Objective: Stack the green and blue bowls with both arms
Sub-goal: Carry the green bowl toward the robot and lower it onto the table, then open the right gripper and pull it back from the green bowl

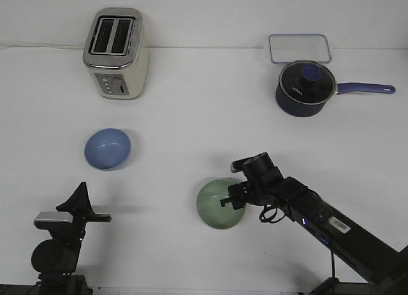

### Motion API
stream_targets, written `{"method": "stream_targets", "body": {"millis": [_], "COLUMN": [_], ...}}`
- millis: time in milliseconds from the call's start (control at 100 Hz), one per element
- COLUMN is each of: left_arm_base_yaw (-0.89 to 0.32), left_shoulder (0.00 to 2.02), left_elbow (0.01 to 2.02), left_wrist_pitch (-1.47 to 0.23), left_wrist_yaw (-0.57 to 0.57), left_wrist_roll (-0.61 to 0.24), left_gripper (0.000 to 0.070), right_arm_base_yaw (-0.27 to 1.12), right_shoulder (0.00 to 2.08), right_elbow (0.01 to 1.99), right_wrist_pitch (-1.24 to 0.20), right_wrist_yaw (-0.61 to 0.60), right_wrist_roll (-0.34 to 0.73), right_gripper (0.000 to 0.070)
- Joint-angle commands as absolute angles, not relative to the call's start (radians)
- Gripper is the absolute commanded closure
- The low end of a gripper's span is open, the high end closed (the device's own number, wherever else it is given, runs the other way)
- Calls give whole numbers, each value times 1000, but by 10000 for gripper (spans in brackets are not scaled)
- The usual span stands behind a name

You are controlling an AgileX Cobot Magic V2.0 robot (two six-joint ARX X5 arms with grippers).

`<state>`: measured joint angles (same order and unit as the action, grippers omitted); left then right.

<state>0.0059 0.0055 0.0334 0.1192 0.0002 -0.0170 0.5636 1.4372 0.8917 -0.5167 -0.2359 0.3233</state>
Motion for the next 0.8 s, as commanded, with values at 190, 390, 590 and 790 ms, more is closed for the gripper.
{"method": "stream_targets", "body": {"millis": [190, 390, 590, 790], "left_arm_base_yaw": [6, 6, 6, 6], "left_shoulder": [4, 4, 4, 4], "left_elbow": [14, 14, 14, 37], "left_wrist_pitch": [130, 131, 133, 146], "left_wrist_yaw": [1, 1, 1, 0], "left_wrist_roll": [-20, -20, -78, -379], "left_gripper": [685, 685, 686, 689], "right_arm_base_yaw": [550, 493, 484, 484], "right_shoulder": [1303, 1079, 862, 627], "right_elbow": [911, 911, 875, 717], "right_wrist_pitch": [-503, -498, -474, -403], "right_wrist_yaw": [-243, -180, -57, 3], "right_wrist_roll": [303, 228, 163, 176], "right_gripper": [340, 340, 341, 348]}}
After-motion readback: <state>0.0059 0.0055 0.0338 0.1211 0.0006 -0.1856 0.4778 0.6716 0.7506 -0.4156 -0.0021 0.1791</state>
